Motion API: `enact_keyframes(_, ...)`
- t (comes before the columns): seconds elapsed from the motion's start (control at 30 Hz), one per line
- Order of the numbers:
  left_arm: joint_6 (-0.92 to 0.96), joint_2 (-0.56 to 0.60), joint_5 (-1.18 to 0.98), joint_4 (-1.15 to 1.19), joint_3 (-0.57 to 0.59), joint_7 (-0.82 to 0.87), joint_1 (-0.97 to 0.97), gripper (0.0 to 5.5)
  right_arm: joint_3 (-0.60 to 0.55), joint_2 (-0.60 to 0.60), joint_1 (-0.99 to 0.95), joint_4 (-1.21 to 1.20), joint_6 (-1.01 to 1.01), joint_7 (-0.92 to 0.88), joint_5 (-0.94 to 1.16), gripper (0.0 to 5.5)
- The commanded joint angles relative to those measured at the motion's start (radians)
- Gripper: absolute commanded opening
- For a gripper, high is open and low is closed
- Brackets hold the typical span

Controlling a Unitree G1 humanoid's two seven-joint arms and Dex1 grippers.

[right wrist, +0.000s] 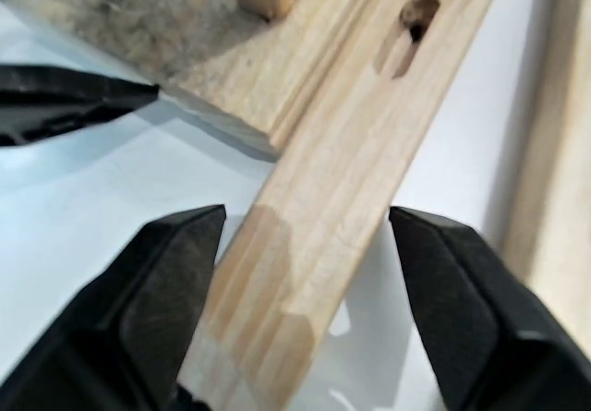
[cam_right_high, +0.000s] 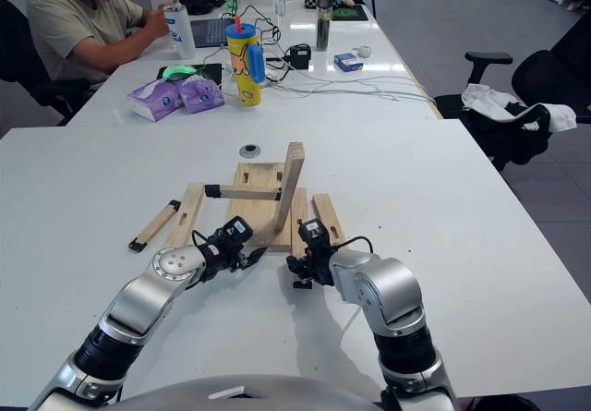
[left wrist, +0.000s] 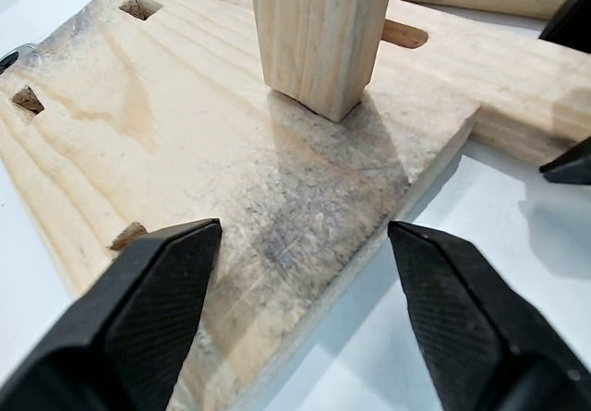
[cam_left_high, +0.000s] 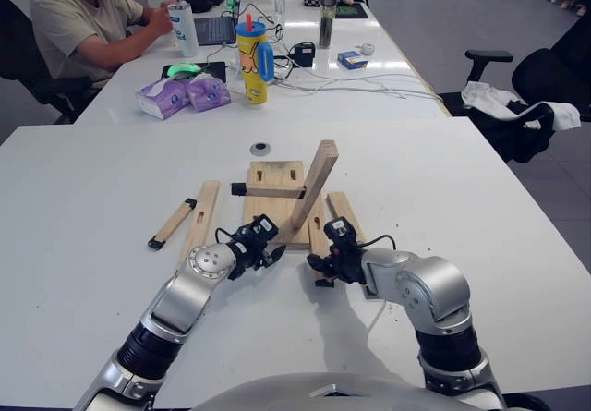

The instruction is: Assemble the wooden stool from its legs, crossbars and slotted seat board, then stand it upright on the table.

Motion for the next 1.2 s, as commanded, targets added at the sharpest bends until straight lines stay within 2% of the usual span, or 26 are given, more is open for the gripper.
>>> enact_keyframes(0.03, 0.101, 0.006, -0.005, 0.117, -0.034, 0.000, 0.088, 3.34, -0.020, -0.068, -0.023, -0.007, -0.011, 0.022, -0.008, 3.29)
enact_keyframes(0.2, 0.103, -0.012, 0.001, 0.119, -0.048, 0.016, 0.083, 3.34, -0.053, -0.024, -0.031, 0.072, -0.061, 0.028, -0.004, 3.29)
enact_keyframes(0.4, 0.107, -0.019, 0.005, 0.108, -0.081, 0.007, 0.071, 3.34, -0.023, -0.020, 0.006, 0.222, -0.198, 0.011, -0.060, 3.29)
enact_keyframes(0.53, 0.111, -0.011, 0.011, 0.098, -0.081, 0.001, 0.064, 3.34, -0.022, -0.022, 0.045, 0.253, -0.285, 0.010, -0.081, 2.60)
enact_keyframes(0.67, 0.087, -0.013, 0.015, 0.071, -0.037, 0.017, 0.046, 3.34, -0.019, -0.009, 0.079, 0.237, -0.323, 0.011, -0.084, 2.21)
enact_keyframes(0.73, 0.070, -0.020, 0.003, 0.047, -0.005, 0.019, 0.031, 3.34, -0.019, 0.004, 0.089, 0.232, -0.421, 0.006, -0.103, 2.13)
enact_keyframes(0.8, 0.060, -0.028, -0.011, 0.021, 0.013, 0.015, 0.017, 3.34, -0.048, 0.026, 0.081, 0.244, -0.473, 0.005, -0.098, 2.09)
enact_keyframes(1.0, -0.010, -0.033, -0.079, -0.078, 0.110, -0.012, -0.001, 3.34, -0.265, 0.145, 0.017, 0.200, -0.667, 0.001, -0.001, 2.08)
enact_keyframes(1.2, -0.039, -0.022, -0.254, -0.204, 0.245, -0.113, 0.014, 3.34, -0.460, 0.161, -0.114, 0.230, -0.784, 0.039, 0.141, 2.08)
